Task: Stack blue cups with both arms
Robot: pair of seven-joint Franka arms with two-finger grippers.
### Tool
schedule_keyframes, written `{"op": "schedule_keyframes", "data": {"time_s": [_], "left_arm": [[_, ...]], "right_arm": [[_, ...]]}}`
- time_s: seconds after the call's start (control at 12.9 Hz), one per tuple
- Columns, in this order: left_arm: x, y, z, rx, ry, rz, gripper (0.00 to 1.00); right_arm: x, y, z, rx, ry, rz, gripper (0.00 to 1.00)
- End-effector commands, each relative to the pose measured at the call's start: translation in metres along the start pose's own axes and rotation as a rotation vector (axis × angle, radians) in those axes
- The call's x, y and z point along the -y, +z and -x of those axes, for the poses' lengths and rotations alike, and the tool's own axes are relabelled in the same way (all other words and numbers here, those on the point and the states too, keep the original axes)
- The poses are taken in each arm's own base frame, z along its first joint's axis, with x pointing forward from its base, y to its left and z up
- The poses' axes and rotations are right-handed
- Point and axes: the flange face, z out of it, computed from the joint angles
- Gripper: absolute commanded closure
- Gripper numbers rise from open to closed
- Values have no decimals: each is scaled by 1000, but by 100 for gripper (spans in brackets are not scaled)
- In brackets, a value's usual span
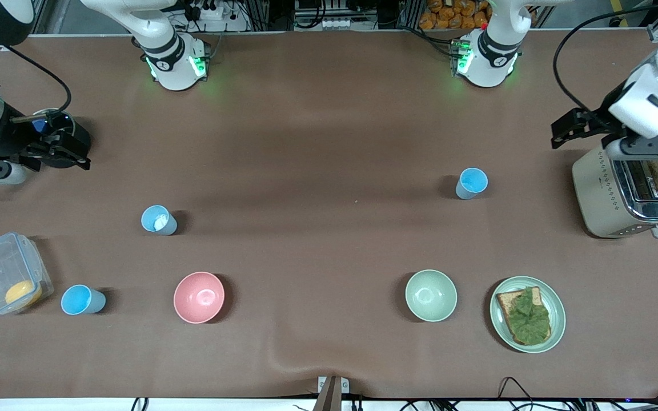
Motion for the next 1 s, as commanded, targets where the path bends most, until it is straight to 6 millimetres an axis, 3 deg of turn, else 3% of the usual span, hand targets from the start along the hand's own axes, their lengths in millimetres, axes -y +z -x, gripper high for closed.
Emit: {"op": "schedule_keyframes", "data": {"time_s": [0.0,0.23,0.69,0.93], "left_arm": [[-10,16,4,-5,18,2,0],[-14,23,5,-3,24,1,0],[-7,6,11,-37,13,1,0],[1,-4,14,-56,1,2,0]], "right_arm": [[-2,-6,4,-2,12,11,0],[-2,-6,4,-2,12,11,0],[-3,-6,4,-1,13,11,0],[-16,16,-7,33,48,12,0]]}}
